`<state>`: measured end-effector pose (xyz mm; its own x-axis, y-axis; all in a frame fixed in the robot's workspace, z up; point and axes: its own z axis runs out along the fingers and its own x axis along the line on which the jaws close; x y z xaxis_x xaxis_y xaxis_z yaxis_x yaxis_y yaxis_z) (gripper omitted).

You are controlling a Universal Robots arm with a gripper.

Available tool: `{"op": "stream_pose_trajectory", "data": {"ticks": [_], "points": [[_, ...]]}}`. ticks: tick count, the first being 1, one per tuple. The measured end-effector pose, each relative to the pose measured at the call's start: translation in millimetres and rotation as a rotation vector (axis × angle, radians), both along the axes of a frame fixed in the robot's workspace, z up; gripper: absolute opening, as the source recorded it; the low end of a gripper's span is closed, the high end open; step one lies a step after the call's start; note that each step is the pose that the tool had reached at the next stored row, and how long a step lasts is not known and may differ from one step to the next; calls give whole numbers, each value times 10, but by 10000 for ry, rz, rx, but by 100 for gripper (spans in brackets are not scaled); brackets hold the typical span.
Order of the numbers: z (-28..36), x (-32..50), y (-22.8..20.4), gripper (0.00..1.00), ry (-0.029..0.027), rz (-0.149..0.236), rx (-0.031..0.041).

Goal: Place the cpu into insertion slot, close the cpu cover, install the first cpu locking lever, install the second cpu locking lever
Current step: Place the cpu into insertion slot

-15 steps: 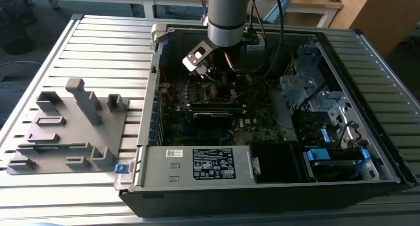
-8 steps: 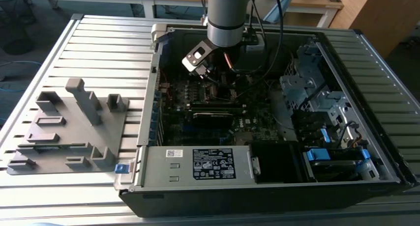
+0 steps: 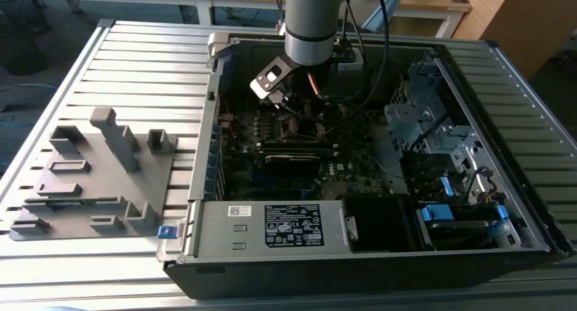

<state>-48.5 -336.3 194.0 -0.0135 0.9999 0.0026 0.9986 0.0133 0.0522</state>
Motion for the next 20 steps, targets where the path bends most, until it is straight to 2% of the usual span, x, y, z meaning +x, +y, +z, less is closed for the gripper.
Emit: {"op": "stream_pose_trajectory", "data": {"ticks": [20], "points": [[-2, 5, 0, 54, -1, 1, 1]]}}
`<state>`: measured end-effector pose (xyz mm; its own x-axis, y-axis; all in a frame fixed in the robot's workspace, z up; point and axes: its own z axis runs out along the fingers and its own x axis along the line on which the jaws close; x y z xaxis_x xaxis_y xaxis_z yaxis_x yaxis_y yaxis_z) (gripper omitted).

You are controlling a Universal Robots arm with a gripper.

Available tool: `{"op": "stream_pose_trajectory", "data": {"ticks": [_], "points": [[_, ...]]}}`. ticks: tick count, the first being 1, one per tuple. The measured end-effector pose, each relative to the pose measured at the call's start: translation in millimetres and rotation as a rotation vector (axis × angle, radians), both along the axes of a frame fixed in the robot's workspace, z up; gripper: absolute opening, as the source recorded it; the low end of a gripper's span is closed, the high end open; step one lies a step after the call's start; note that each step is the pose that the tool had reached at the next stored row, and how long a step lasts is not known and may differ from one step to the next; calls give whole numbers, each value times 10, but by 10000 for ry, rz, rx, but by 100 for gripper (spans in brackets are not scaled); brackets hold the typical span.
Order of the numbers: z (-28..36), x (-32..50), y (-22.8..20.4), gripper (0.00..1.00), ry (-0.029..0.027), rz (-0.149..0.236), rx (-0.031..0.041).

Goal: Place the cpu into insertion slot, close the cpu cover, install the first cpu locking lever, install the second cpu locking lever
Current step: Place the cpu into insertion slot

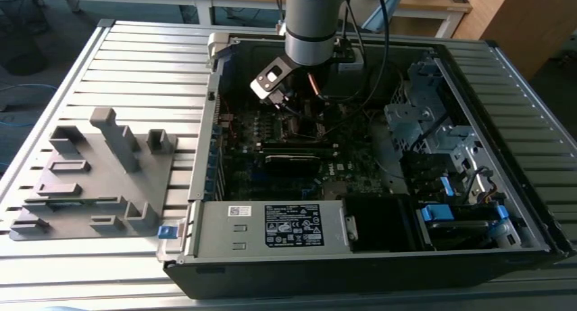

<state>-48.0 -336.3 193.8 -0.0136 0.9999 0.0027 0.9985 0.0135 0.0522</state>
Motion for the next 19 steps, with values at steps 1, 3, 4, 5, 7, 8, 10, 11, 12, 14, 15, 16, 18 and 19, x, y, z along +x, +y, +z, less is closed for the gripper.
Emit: {"op": "stream_pose_trajectory", "data": {"ticks": [1, 3, 4, 5, 7, 8, 10, 11, 12, 14, 15, 16, 18, 19], "points": [[0, -1, 0, 54, 0, -1, 0], [0, -2, -3, 54, 0, -2, 1], [-1, -2, -5, 54, 0, -3, 1], [-1, -2, -6, 54, 0, -3, 0], [-1, -1, -6, 54, 1, -2, -1], [-2, -1, -7, 54, 1, -2, -1], [-8, -1, -6, 54, 1, -2, -1], [-11, -2, -7, 54, 2, -3, -2], [-13, -2, -7, 54, 3, -3, -5], [-19, -2, -7, 54, 5, -3, -8], [-23, -2, -7, 54, 4, -3, -6], [-24, -2, -7, 54, 3, -3, -5], [-26, -1, -6, 54, 0, -3, -1], [-26, -1, -6, 54, 0, -3, -1]]}}
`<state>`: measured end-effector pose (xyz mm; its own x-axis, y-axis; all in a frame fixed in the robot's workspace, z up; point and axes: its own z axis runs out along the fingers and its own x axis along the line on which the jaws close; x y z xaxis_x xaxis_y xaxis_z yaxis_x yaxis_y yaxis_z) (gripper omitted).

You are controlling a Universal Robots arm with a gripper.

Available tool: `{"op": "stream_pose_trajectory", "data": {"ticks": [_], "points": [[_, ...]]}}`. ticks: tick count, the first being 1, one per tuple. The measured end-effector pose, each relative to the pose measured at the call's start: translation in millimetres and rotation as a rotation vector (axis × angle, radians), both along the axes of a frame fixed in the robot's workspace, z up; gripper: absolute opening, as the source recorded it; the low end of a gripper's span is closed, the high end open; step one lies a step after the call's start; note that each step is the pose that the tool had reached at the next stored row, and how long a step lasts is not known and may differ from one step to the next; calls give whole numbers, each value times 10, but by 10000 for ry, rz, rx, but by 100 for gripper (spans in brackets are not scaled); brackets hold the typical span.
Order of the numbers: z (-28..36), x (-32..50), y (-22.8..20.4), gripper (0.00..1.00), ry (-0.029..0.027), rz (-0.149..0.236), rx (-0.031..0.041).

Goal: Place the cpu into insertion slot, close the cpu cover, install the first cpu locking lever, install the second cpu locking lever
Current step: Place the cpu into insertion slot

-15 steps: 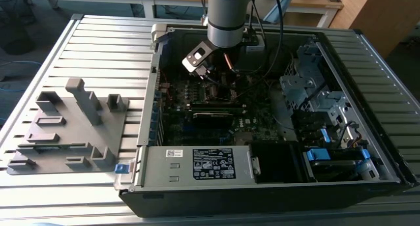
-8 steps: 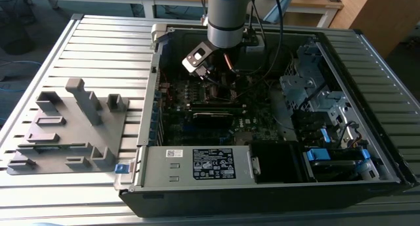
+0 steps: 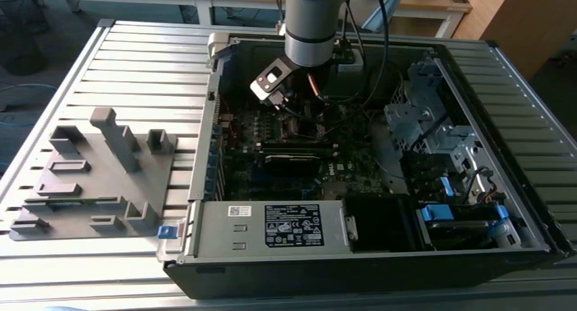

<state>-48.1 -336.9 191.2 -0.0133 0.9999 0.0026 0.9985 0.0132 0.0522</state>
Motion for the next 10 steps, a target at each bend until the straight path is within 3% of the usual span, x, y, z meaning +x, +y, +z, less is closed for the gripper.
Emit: {"op": "stream_pose_trajectory", "data": {"ticks": [10], "points": [[-7, 0, 0, 54, 2, 0, -2]]}}
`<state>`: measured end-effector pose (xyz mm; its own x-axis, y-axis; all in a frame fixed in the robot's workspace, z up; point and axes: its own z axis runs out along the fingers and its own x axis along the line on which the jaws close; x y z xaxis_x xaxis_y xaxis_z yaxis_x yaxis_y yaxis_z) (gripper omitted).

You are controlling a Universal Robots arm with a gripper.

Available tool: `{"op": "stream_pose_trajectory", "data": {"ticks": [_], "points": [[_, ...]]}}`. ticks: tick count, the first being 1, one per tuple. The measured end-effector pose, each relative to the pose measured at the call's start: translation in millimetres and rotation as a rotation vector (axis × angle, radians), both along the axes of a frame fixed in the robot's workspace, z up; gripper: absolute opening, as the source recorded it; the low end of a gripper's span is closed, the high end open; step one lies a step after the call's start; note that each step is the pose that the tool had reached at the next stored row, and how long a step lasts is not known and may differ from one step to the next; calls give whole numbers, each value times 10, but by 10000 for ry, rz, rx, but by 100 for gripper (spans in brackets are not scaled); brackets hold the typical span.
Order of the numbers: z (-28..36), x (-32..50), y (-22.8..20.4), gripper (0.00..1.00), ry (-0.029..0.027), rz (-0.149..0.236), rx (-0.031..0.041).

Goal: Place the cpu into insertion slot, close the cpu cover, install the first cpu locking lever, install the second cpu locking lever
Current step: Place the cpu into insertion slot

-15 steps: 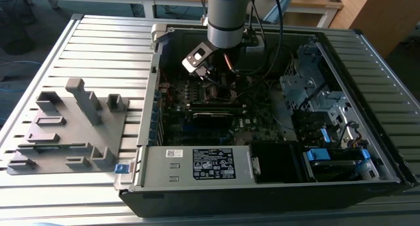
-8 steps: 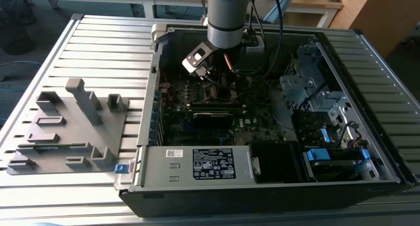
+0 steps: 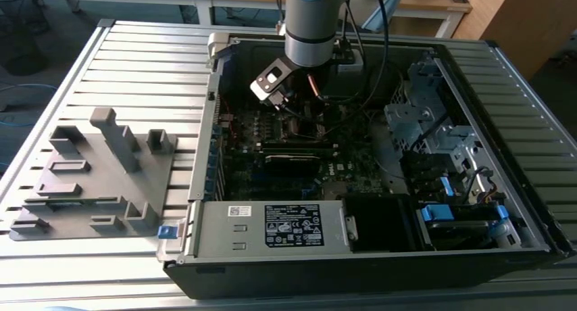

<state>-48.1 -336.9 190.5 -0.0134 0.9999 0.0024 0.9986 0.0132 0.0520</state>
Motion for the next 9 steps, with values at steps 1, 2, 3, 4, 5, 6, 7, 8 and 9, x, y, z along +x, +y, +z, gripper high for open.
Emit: {"op": "stream_pose_trajectory", "data": {"ticks": [1, 2, 3, 4, 5, 6, 7, 8, 9], "points": [[-1, 0, 0, 54, -1, 0, 2], [-1, 0, 0, 54, -1, 0, 2], [-1, 0, 0, 54, -1, 0, 2], [-1, 0, 0, 54, -1, 0, 1], [-3, 1, 1, 54, -5, 2, 6], [-6, 1, 3, 55, -8, 1, 17], [-7, 2, 3, 55, -10, 0, 16], [-6, 2, 2, 60, -9, 1, 13], [-5, 1, 1, 60, -5, 1, 8]]}}
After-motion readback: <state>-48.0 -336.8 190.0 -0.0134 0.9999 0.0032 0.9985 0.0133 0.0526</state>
